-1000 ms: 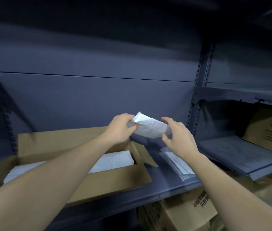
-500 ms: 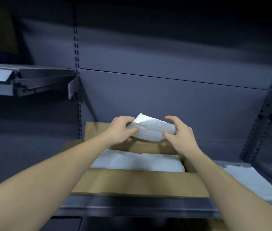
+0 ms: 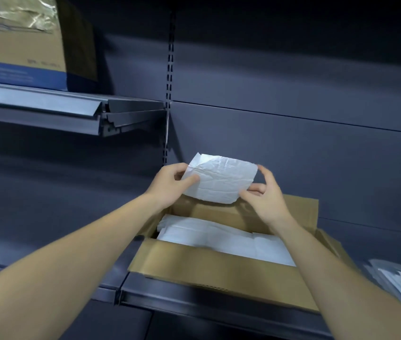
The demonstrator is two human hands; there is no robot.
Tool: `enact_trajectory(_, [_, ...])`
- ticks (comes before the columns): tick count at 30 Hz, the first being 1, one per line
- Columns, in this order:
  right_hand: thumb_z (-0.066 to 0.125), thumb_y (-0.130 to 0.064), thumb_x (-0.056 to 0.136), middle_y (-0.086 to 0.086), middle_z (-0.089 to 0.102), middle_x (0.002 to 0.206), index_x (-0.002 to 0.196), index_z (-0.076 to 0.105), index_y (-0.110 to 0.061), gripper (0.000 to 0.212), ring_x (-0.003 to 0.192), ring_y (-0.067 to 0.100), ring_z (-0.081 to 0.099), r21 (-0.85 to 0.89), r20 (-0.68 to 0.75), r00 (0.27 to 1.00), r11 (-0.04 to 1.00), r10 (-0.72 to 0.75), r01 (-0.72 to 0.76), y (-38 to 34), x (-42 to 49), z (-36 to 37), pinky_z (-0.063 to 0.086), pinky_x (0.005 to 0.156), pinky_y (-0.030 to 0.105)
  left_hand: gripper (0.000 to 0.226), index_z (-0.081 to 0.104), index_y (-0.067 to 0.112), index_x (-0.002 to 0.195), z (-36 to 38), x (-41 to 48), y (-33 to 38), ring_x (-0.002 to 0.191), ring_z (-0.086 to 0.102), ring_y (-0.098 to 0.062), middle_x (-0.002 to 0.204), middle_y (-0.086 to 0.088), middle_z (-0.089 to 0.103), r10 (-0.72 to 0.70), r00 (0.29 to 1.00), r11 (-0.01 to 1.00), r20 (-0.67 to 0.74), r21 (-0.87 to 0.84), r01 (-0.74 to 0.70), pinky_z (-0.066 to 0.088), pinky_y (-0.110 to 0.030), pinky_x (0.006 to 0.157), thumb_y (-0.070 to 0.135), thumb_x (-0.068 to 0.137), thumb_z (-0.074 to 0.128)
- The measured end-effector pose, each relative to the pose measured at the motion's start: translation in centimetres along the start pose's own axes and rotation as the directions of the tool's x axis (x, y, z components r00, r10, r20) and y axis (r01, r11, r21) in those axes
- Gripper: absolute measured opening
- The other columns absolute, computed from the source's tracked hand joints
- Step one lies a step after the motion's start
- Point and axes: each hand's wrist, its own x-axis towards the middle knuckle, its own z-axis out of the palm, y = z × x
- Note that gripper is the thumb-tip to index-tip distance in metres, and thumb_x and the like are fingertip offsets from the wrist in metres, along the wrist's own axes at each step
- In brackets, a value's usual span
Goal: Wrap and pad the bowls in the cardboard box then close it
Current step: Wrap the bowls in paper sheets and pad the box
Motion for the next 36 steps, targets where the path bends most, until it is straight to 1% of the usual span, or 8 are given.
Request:
enact_trajectory(3, [0.068, -0.008, 0.085, 0.000, 0.073, 0.087, 0.139, 0.043, -0.021, 0.061, 0.085, 0.006, 0.068, -0.055, -0.002, 1.000, 0.998, 0.012, -0.012, 1.0, -0.7, 1.1, 0.046, 0.070, 0.013, 0.010, 0.073, 0.021, 0.093, 0.0, -1.1, -0.4, 0.086, 0.070, -0.015, 0.093, 0.004, 0.075, -0.038, 0.999, 0.998, 0.005, -0.053, 0.038, 0.053, -0.031, 0.074, 0.025, 0.093, 0.065])
enact_trajectory(6, [0.067, -0.008, 0.086, -0.003, 0.071, 0.078, 0.132, 0.051, -0.020, 0.050, 0.072, -0.002, 0.065, -0.047, -0.036, 0.999, 0.999, 0.006, -0.008, 1.6, -1.2, 1.8, 0.044, 0.062, 0.005, 0.011, 0.072, 0.023, 0.102, -0.1, -1.6, -1.2, 0.095, 0.070, -0.017, 0.096, 0.006, 0.075, -0.073, 0.997, 0.994, -0.013, -0.077, 0.072, 0.056, -0.037, 0.088, 0.023, 0.092, 0.066])
enact_trajectory(12, [0.064, -0.008, 0.086, 0.009, 0.070, 0.081, 0.132, 0.044, -0.037, 0.058, 0.071, 0.009, 0.062, 0.014, -0.066, 0.998, 1.000, 0.023, -0.022, 1.7, -1.1, 1.9, 0.045, 0.066, 0.013, 0.070, 0.040, 0.034, 0.144, -0.7, -1.4, -2.3, 0.071, 0.064, -0.003, 0.087, 0.001, 0.074, -0.116, 0.988, 0.987, -0.099, -0.119, 0.104, 0.044, -0.025, 0.097, 0.010, 0.087, 0.072])
enact_trajectory(17, [0.061, -0.006, 0.086, 0.004, 0.048, 0.068, 0.128, 0.055, -0.030, 0.049, 0.065, 0.016, 0.048, -0.033, 0.110, 0.993, 0.999, 0.036, -0.032, 2.9, -0.8, 2.5, 0.047, 0.067, 0.024, 0.045, 0.062, 0.037, 0.123, -1.4, -1.1, -3.6, 0.079, 0.061, -0.014, 0.091, -0.008, 0.069, -0.081, 0.992, 0.997, -0.101, -0.026, 0.078, 0.052, -0.033, 0.093, 0.011, 0.087, 0.071])
enact_trajectory(20, [0.063, -0.008, 0.086, 0.004, 0.038, 0.076, 0.130, 0.056, -0.028, 0.049, 0.067, 0.017, 0.045, -0.113, 0.236, 0.966, 0.990, 0.105, -0.080, 3.7, -0.6, 3.1, 0.048, 0.067, 0.030, 0.034, 0.068, 0.032, 0.114, -2.0, -0.8, -4.6, 0.093, 0.064, -0.021, 0.097, -0.012, 0.067, -0.109, 0.993, 0.994, -0.054, 0.028, 0.110, 0.050, -0.024, 0.089, 0.012, 0.087, 0.070])
enact_trajectory(26, [0.067, -0.009, 0.086, 0.006, 0.042, 0.079, 0.127, 0.057, -0.024, 0.045, 0.069, 0.013, 0.054, -0.164, 0.333, 0.923, 0.976, 0.194, -0.146, 4.2, 0.0, 4.6, 0.053, 0.065, 0.022, 0.022, 0.068, 0.031, 0.112, -3.2, -1.1, -6.9, 0.113, 0.058, -0.010, 0.118, 0.007, 0.063, -0.204, 0.977, 0.946, 0.059, 0.268, 0.181, 0.043, -0.026, 0.100, 0.028, 0.090, 0.067])
enact_trajectory(32, [0.070, -0.009, 0.084, 0.008, 0.045, 0.081, 0.125, 0.060, -0.018, 0.043, 0.071, 0.018, 0.054, -0.178, 0.317, 0.915, 0.964, 0.248, -0.200, 4.8, 0.4, 5.5, 0.051, 0.064, 0.024, 0.016, 0.072, 0.030, 0.104, -3.7, -1.3, -7.6, 0.118, 0.052, -0.013, 0.124, 0.005, 0.055, -0.260, 0.961, 0.886, 0.093, 0.418, 0.200, 0.039, -0.032, 0.108, 0.028, 0.088, 0.069])
enact_trajectory(36, [0.071, -0.010, 0.083, 0.007, 0.046, 0.081, 0.125, 0.061, -0.014, 0.044, 0.069, 0.016, 0.055, -0.167, 0.303, 0.918, 0.963, 0.255, -0.213, 4.7, 0.5, 5.8, 0.052, 0.065, 0.024, 0.012, 0.078, 0.017, 0.094, -3.2, -1.5, -7.8, 0.103, 0.052, -0.002, 0.099, 0.017, 0.062, -0.271, 0.948, 0.850, 0.167, 0.503, 0.154, 0.036, -0.006, 0.082, 0.019, 0.088, 0.068])
